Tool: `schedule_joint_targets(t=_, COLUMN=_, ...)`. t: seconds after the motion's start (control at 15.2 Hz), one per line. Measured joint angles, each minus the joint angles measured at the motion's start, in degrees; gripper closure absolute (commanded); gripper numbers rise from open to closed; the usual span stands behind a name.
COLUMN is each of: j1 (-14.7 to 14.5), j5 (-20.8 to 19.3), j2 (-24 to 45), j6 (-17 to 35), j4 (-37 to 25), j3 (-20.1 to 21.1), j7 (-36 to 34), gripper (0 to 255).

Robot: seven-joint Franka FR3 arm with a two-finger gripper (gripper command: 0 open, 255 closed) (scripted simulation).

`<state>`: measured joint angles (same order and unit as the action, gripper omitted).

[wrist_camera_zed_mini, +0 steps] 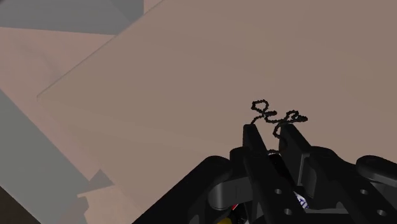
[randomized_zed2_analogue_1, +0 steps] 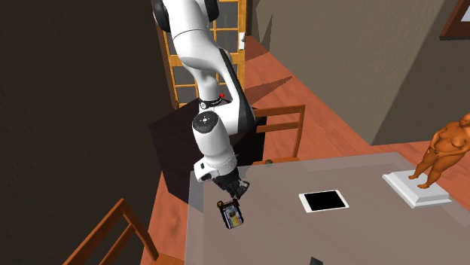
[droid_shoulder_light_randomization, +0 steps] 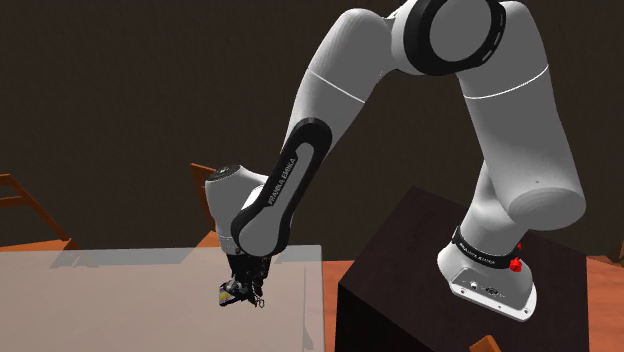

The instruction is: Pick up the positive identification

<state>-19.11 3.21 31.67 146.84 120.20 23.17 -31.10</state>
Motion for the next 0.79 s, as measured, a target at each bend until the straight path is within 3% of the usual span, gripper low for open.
schedule_joint_targets(t=0.79, j1=1.0, j5=1.2, j2=-4.0, j6=-3.5, j4=0.5, j3=1.2, j7=0.1, gripper=255)
